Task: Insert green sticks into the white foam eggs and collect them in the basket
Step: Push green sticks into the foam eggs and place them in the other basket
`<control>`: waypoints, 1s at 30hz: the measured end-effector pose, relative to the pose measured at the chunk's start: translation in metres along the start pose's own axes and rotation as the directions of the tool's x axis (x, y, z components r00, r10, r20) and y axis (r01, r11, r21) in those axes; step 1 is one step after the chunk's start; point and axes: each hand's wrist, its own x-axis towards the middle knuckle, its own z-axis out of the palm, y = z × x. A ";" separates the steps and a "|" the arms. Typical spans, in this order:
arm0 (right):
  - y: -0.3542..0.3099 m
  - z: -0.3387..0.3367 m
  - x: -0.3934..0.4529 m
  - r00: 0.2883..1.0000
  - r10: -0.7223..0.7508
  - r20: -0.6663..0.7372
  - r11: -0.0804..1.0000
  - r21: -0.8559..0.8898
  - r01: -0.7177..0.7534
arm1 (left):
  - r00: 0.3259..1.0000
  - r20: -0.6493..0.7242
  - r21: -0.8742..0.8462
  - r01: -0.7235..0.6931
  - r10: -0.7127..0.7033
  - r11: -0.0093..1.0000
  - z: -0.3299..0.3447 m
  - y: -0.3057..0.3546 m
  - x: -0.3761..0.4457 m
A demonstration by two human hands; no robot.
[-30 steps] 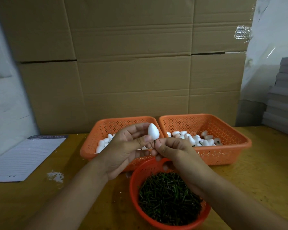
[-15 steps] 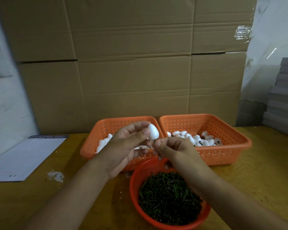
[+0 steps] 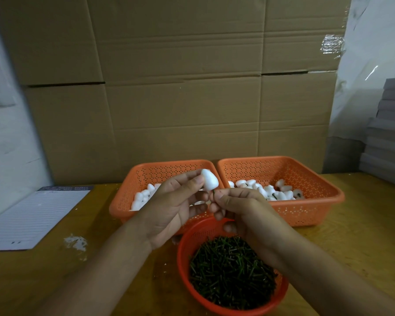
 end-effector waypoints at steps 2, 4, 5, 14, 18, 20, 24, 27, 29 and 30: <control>0.000 0.000 0.000 1.000 -0.003 -0.006 1.000 -0.022 0.002 | 1.000 -0.017 0.005 0.005 -0.004 1.000 -0.001 0.000 0.000; 0.001 0.001 -0.001 0.998 -0.034 -0.044 0.996 -0.088 0.030 | 0.999 -0.041 0.023 0.006 -0.005 1.000 -0.001 -0.001 0.000; 0.001 0.002 -0.001 0.996 -0.055 -0.064 0.993 -0.112 0.048 | 0.999 -0.052 0.030 0.009 -0.007 1.000 -0.001 -0.001 0.000; 0.008 0.002 0.001 0.897 -0.420 -0.139 0.771 -0.575 0.272 | 0.995 -0.095 0.067 0.026 -0.019 0.997 -0.002 0.000 -0.001; 0.013 0.002 0.001 0.837 -0.525 -0.156 0.670 -0.681 0.294 | 0.990 -0.144 0.127 0.015 0.003 0.992 -0.001 0.001 -0.001; 0.013 0.003 0.001 0.833 -0.531 -0.159 0.675 -0.673 0.302 | 0.989 -0.146 0.137 0.006 0.014 0.991 0.000 0.001 -0.001; 0.013 0.002 0.002 0.881 -0.453 -0.140 0.775 -0.550 0.311 | 0.989 -0.141 0.123 -0.015 0.032 0.992 0.001 0.002 -0.002; 0.011 0.000 0.003 0.890 -0.424 -0.168 0.827 -0.472 0.305 | 0.988 -0.150 0.126 -0.015 0.034 0.992 0.001 0.002 -0.002; 0.010 -0.002 0.005 0.885 -0.425 -0.190 0.835 -0.459 0.303 | 0.987 -0.156 0.118 -0.006 0.025 0.993 0.001 0.001 -0.002; 0.010 -0.003 0.006 0.883 -0.425 -0.198 0.837 -0.456 0.301 | 0.987 -0.161 0.121 -0.001 0.020 0.993 0.001 0.001 -0.002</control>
